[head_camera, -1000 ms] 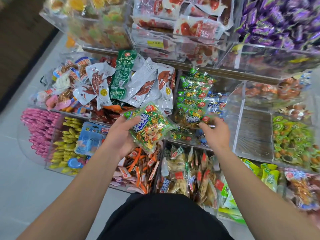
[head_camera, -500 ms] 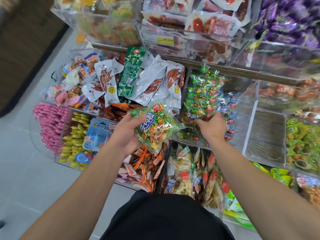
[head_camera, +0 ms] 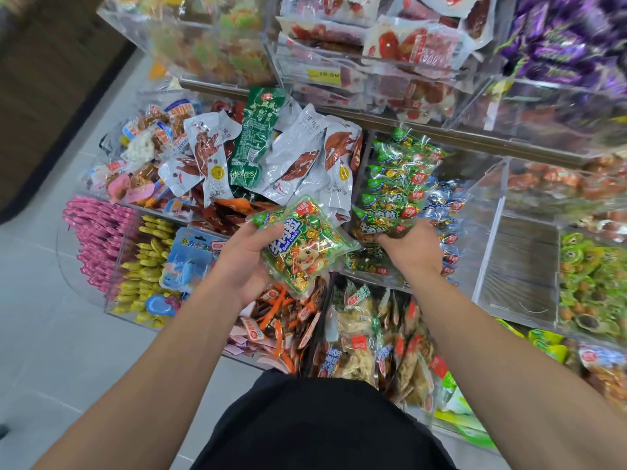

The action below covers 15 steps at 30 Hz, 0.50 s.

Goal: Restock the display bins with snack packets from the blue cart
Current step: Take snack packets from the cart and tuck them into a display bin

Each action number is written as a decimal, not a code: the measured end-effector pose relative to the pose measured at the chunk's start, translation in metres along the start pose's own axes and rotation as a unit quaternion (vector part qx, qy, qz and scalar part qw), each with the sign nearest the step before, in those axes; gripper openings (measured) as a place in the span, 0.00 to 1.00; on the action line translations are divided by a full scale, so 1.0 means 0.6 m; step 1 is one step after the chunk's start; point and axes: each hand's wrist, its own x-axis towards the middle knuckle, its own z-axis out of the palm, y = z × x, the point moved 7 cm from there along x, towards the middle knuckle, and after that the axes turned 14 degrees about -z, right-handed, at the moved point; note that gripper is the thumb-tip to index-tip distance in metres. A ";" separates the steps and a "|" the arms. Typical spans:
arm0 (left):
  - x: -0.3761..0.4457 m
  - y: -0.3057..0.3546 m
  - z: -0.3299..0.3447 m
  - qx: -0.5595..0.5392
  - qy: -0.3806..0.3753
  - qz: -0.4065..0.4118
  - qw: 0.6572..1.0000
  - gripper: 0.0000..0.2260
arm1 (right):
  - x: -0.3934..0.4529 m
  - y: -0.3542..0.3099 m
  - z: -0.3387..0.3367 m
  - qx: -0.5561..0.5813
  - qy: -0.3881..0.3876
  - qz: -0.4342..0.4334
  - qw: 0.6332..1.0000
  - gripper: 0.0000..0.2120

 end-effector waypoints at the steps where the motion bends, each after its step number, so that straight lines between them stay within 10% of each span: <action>1: 0.001 -0.002 0.000 -0.004 -0.003 -0.002 1.000 0.11 | 0.000 0.004 0.000 0.019 -0.006 -0.002 1.000 0.28; 15: 0.000 -0.007 0.000 -0.009 -0.022 -0.010 1.000 0.17 | -0.034 0.013 -0.025 0.149 0.009 -0.034 0.988 0.16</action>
